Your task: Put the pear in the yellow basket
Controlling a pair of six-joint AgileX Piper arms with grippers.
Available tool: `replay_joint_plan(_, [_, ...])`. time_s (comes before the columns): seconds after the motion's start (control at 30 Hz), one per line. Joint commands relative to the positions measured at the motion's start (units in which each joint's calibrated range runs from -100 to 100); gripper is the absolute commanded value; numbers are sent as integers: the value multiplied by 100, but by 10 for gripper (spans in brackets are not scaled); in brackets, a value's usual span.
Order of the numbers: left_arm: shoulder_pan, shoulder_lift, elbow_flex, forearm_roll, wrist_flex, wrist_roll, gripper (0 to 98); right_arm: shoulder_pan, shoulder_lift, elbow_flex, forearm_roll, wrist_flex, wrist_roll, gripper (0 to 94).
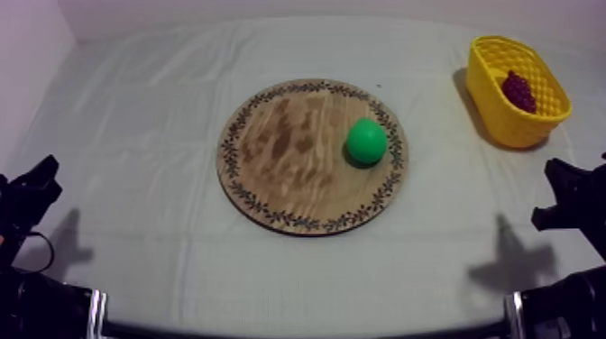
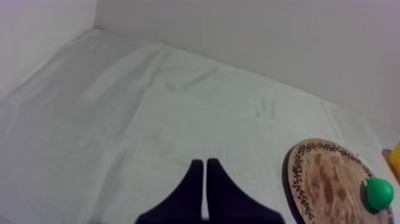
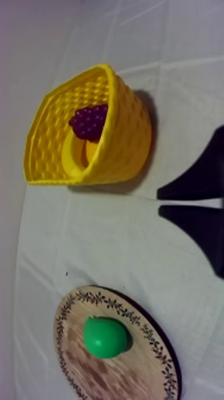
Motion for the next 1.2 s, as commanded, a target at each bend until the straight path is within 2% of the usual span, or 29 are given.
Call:
replay_joint_plan(0.0, [2,0,0,-2,-1,-1,1,-56,-4,4,-3,-3,326,5])
replay_joint_plan(0.53, [2,0,0,-2,-1,-1,1,-56,-4,4,-3,-3,539,5])
replay_joint_plan(0.8, [2,0,0,-2,-1,-1,1,-80,147,-208,7,-103,825,4])
replay_joint_plan(0.97, [2,0,0,-2,-1,-1,1,-356,798,-1112,-31,70,837,4])
replay_joint_plan(1.17, [2,0,0,-2,-1,-1,1,-879,2127,-3105,-170,784,755,4])
